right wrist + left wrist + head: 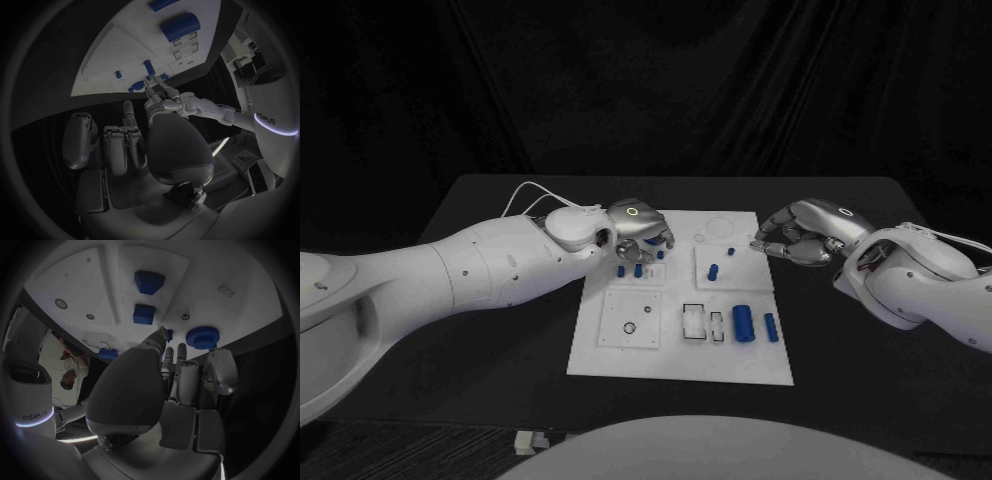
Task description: Assemble the parts on the task board
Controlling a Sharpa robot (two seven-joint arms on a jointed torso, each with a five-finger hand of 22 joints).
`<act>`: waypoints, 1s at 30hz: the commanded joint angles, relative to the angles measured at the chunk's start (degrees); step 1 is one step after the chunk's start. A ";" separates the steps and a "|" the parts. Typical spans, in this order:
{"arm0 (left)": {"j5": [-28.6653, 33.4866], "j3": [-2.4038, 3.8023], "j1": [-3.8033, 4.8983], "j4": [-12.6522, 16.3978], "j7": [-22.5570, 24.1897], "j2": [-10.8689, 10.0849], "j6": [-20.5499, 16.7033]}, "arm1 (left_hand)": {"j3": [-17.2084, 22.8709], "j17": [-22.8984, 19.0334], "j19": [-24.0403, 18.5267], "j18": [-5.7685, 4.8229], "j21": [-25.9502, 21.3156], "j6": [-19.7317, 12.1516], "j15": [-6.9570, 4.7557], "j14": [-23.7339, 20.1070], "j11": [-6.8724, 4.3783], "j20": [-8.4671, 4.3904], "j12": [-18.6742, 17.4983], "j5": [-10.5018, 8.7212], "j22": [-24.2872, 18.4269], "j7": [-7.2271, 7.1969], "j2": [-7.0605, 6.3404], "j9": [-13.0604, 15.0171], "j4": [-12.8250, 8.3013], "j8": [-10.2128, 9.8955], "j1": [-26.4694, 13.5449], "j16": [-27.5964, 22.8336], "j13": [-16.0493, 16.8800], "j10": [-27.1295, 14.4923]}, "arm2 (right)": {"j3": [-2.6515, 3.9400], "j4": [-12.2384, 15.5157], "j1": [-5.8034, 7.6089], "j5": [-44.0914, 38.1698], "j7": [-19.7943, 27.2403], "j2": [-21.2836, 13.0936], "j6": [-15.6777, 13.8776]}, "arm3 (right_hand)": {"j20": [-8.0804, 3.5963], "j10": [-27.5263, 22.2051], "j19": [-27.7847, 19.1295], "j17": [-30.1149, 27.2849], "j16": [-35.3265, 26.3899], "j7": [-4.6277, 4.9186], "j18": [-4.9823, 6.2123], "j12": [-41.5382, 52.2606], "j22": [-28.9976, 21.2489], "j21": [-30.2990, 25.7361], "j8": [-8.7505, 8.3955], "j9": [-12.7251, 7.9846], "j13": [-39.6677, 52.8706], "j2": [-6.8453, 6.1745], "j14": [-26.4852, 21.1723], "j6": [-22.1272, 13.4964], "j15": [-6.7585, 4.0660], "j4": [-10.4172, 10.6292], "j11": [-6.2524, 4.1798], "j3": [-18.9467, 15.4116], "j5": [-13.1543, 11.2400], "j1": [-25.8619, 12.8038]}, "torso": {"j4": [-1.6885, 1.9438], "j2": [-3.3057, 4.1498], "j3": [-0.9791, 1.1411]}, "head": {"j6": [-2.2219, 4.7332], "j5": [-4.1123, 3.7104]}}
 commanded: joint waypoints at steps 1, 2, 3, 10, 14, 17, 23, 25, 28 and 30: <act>-0.20 0.06 -0.23 -0.36 0.60 0.34 0.86 | 0.32 -0.36 0.22 0.00 0.06 0.58 0.13 -0.05 0.07 0.09 0.40 0.37 8.63 -0.05 0.19 0.08 -0.06 0.44 -0.33 0.09 0.14 0.35 | 0.03 0.14 -0.13 -0.08 0.06 -0.03 -0.53 | 0.02 5.89 -0.47 15.07 0.15 -0.02 1.07 0.14 10.02 -0.34 -0.36 0.08 15.09 0.08 6.00 0.23 0.15 0.12 0.17 0.11 0.25 0.39 | -0.04 0.00 -0.02 | -0.01 0.03; -0.20 0.06 -0.28 -0.46 0.68 0.41 0.77 | 0.43 -0.47 0.19 0.02 -0.03 0.87 0.12 -0.10 0.07 0.09 0.45 0.50 8.62 0.05 0.23 0.12 -0.11 0.57 -0.32 0.05 0.25 0.40 | 0.03 0.14 -0.13 -0.08 0.05 -0.03 -0.53 | 0.02 5.89 -0.47 15.07 0.15 -0.02 1.07 0.14 10.02 -0.34 -0.36 0.08 15.09 0.08 6.00 0.23 0.15 0.12 0.17 0.11 0.25 0.39 | -0.03 0.01 -0.01 | -0.01 0.01; -0.20 0.06 -0.32 -0.54 0.76 0.46 0.68 | 0.58 -0.48 0.26 0.00 0.07 1.24 0.10 -0.09 0.01 0.09 0.57 0.68 8.65 0.15 0.30 0.18 -0.17 0.73 -0.28 0.06 0.41 0.58 | 0.03 0.13 -0.13 -0.08 0.05 -0.03 -0.53 | 0.02 5.89 -0.47 15.07 0.15 -0.02 1.07 0.14 10.02 -0.34 -0.36 0.08 15.09 0.08 6.00 0.23 0.15 0.12 0.17 0.11 0.25 0.39 | -0.02 0.01 -0.01 | -0.01 0.00; -0.20 0.06 -0.57 -1.19 1.93 1.02 -0.13 | 1.77 -0.51 0.52 -0.05 0.36 3.44 -0.29 0.05 -0.56 -0.07 1.11 2.29 8.78 0.54 0.75 0.59 -0.67 1.64 0.17 0.13 1.18 1.94 | 0.03 0.08 -0.14 -0.08 0.01 0.04 -0.47 | 0.01 5.89 -0.47 15.07 0.15 -0.02 1.07 0.14 10.01 -0.36 -0.37 0.09 15.09 0.09 6.00 0.22 0.14 0.12 0.17 0.11 0.26 0.40 | -0.01 -0.03 -0.01 | -0.01 0.05; -0.20 0.06 -0.74 -1.76 2.65 1.47 -0.51 | 2.69 -1.30 0.38 0.04 -0.08 4.33 -0.64 -0.19 -1.11 -0.29 -0.28 2.67 8.68 0.96 0.81 0.74 -0.67 1.82 0.06 -0.19 0.51 2.19 | 0.03 0.11 -0.14 -0.08 -0.04 0.06 -0.45 | 0.01 5.89 -0.48 15.07 0.15 -0.03 1.08 0.14 10.01 -0.37 -0.38 0.09 15.09 0.09 6.00 0.22 0.14 0.13 0.16 0.11 0.27 0.41 | 0.00 -0.02 0.00 | -0.01 -0.06; -0.20 0.06 -0.86 -2.14 3.02 1.71 -0.80 | 3.28 -1.70 0.31 0.07 -0.31 4.98 -1.03 -0.30 -1.47 -0.41 -1.00 2.80 8.63 1.28 0.84 0.84 -0.77 1.95 0.10 -0.36 0.08 2.89 | 0.03 0.13 -0.14 -0.08 -0.10 0.05 -0.40 | 0.01 5.89 -0.48 15.07 0.15 -0.03 1.08 0.14 10.01 -0.37 -0.38 0.09 15.09 0.09 6.00 0.22 0.14 0.13 0.16 0.11 0.27 0.41 | -0.01 -0.03 0.00 | -0.01 -0.08; -0.20 0.07 -1.09 -3.08 3.64 2.16 -1.47 | 5.08 -3.89 0.07 0.17 -1.14 6.77 -1.71 -0.97 -2.27 -0.75 -4.56 3.03 8.45 1.90 0.71 1.12 -1.04 2.19 -0.06 -1.41 -2.06 5.07 | 0.03 0.14 -0.16 -0.08 -0.17 0.04 -0.28 | 0.00 5.89 -0.53 15.07 0.15 -0.03 1.11 0.14 9.96 -0.51 -0.38 0.10 15.09 0.15 6.00 0.25 0.13 0.14 0.15 0.15 0.28 0.44 | -0.01 -0.04 0.01 | -0.01 -0.15; -0.20 0.07 -1.16 -3.42 3.69 2.31 -1.50 | 5.61 -4.21 0.11 0.16 -1.21 7.12 -1.73 -0.98 -2.29 -0.81 -5.83 3.12 8.45 2.02 0.60 1.15 -1.19 2.12 -0.10 -1.57 -2.83 5.73 | 0.03 0.14 -0.19 -0.08 -0.17 0.06 -0.26 | 0.00 5.89 -0.53 15.07 0.15 -0.03 1.11 0.14 9.96 -0.51 -0.38 0.10 15.09 0.15 6.00 0.25 0.13 0.14 0.15 0.15 0.28 0.44 | -0.01 -0.03 0.00 | -0.01 -0.15; -0.20 0.07 -1.24 -3.91 3.69 2.54 -1.40 | 6.28 -4.79 0.10 0.17 -1.43 7.27 -1.67 -1.09 -2.17 -0.87 -7.67 3.21 8.43 2.19 0.44 1.09 -1.28 1.78 -0.34 -1.85 -3.93 6.36 | 0.03 0.14 -0.27 -0.08 -0.19 0.08 -0.19 | 0.00 5.89 -0.53 15.07 0.15 -0.03 1.11 0.14 9.96 -0.51 -0.38 0.10 15.09 0.15 6.00 0.25 0.13 0.14 0.15 0.15 0.28 0.44 | -0.01 -0.04 0.00 | -0.01 -0.16; -0.20 0.07 -1.29 -4.19 3.70 2.68 -1.31 | 6.57 -5.09 0.06 0.20 -1.60 7.32 -1.64 -1.17 -2.15 -0.88 -8.39 3.24 8.39 2.25 0.40 1.06 -1.35 1.62 -0.41 -1.99 -4.36 6.67 | 0.03 0.12 -0.32 -0.08 -0.20 0.09 -0.16 | 0.00 5.89 -0.53 15.07 0.15 -0.03 1.11 0.14 9.96 -0.51 -0.38 0.10 15.09 0.15 6.00 0.25 0.13 0.14 0.15 0.15 0.28 0.44 | -0.01 -0.04 0.00 | -0.01 -0.12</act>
